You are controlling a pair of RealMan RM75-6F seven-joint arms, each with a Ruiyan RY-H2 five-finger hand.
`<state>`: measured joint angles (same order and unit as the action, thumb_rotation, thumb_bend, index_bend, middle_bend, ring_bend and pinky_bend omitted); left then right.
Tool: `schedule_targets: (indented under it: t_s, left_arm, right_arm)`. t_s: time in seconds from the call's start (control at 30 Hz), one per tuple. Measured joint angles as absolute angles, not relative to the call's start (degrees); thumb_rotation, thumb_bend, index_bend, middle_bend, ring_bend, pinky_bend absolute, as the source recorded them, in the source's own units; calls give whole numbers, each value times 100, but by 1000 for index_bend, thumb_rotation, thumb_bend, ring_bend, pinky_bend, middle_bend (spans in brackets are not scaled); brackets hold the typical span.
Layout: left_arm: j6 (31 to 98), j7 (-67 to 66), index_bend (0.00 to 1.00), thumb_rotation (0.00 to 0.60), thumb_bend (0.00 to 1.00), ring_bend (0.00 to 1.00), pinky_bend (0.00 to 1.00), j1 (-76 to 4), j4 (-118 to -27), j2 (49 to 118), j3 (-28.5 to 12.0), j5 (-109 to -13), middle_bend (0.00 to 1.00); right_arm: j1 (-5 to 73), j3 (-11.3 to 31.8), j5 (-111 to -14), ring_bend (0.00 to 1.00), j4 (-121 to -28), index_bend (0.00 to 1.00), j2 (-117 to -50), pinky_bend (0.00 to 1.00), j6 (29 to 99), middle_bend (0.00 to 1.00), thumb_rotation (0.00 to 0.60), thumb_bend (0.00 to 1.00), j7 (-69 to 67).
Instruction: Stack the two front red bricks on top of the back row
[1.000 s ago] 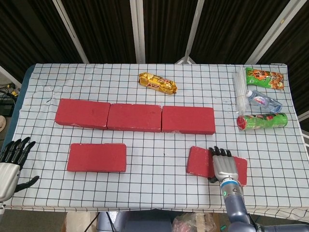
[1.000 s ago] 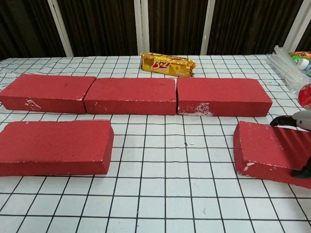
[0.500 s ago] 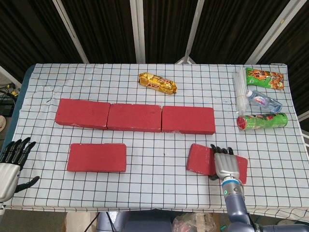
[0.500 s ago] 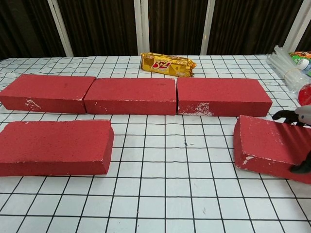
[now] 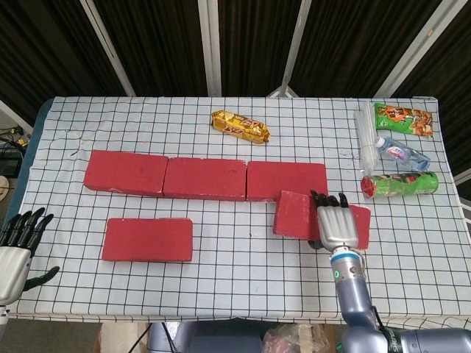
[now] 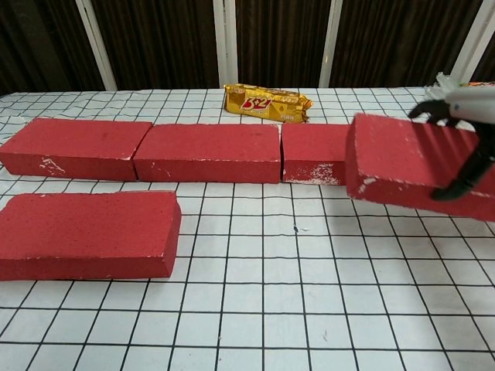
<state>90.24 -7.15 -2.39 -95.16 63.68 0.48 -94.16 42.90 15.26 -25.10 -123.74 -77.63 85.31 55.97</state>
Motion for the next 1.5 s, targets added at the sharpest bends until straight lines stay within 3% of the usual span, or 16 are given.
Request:
schedule_targets:
  t_s: [0.3,0.57,0.97,1.5]
  left_arm:
    - [8977,-965,26,600,0,0,3,-251,-9540,6483,-82,-9152,0]
    - [9003,-975,26,600,0,0,2,-246,-9537,6501,-206,-8938,0]
    - [9160,-888,31,600,0,0,3,-168,-9555,6446,-307,-8783,0]
    - [9210,-962,31,600,0,0,2,-140,-9542,6484,-345,-8720,0]
  right_arm:
    - [6022,2843,-867,291,-11969,0,-8071,0,8749,291,600,216,6977]
    - [7453,3581,708,291,-10349,0,-8749,0,8537,291,600,216,7903]
    - [8251,3866,1621,291,-8100,0,-9577,0,7673,291,600,216,8447]
    - [8594,4000,1963,291,-6615,0,-10211,0,6859,291,600,216,8714]
